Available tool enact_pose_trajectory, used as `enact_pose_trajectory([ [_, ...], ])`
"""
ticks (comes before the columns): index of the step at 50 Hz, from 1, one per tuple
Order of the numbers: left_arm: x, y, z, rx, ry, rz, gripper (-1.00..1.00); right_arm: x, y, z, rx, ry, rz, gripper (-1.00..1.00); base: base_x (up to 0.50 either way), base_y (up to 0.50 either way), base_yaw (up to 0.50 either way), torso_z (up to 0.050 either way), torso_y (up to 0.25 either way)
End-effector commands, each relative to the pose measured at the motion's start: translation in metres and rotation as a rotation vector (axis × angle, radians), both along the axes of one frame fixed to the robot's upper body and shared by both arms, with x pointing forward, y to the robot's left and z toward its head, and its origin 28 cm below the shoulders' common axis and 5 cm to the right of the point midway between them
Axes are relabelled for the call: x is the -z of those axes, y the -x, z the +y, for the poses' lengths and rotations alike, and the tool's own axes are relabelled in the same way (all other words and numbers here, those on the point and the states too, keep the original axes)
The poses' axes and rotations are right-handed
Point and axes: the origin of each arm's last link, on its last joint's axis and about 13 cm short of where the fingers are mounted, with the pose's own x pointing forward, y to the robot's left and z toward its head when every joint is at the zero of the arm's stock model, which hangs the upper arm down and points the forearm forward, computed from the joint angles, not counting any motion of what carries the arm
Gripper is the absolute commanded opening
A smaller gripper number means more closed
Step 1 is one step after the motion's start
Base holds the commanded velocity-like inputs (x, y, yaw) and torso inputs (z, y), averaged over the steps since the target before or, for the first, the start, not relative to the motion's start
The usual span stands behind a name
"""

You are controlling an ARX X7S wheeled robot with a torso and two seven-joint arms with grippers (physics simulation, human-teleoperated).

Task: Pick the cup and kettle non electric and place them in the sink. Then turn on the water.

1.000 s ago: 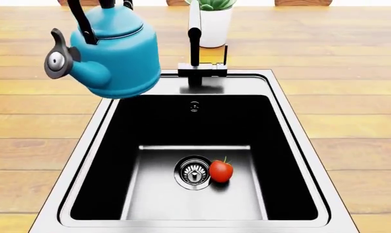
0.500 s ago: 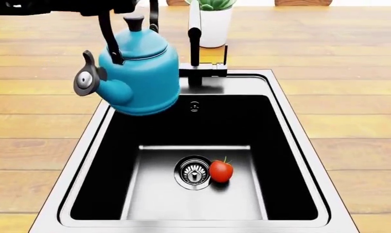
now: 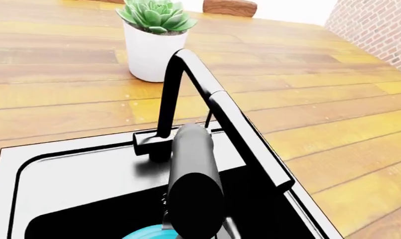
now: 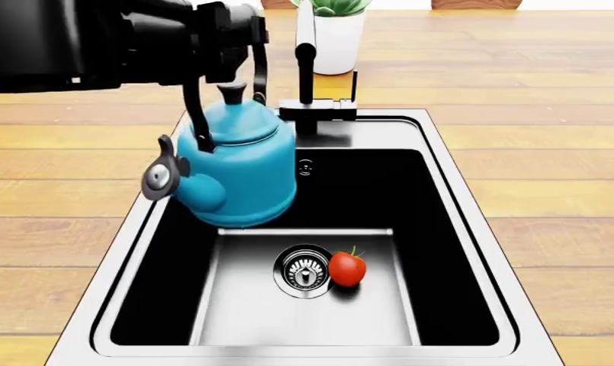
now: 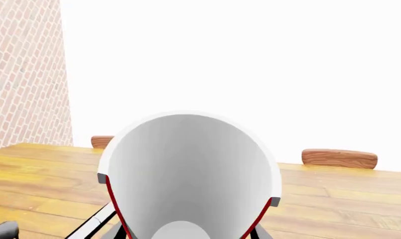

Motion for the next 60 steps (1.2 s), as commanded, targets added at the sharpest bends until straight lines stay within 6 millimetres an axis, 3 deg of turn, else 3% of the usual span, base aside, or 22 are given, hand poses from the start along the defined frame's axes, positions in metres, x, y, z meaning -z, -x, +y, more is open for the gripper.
enact_pose_trajectory([
  [1,0.008,0.001,0.001,-0.006,0.015,0.021,-1.0,-0.001,0.0,0.0,-0.002,0.014,-0.002,-1.0,0.0,0.0,0.0,0.01,0.0],
  [60,0.076,0.01,-0.02,0.067,-0.047,0.243,-1.0,0.005,-0.002,0.001,-0.008,0.012,0.011,-1.0,0.0,0.0,0.0,0.0,0.001],
])
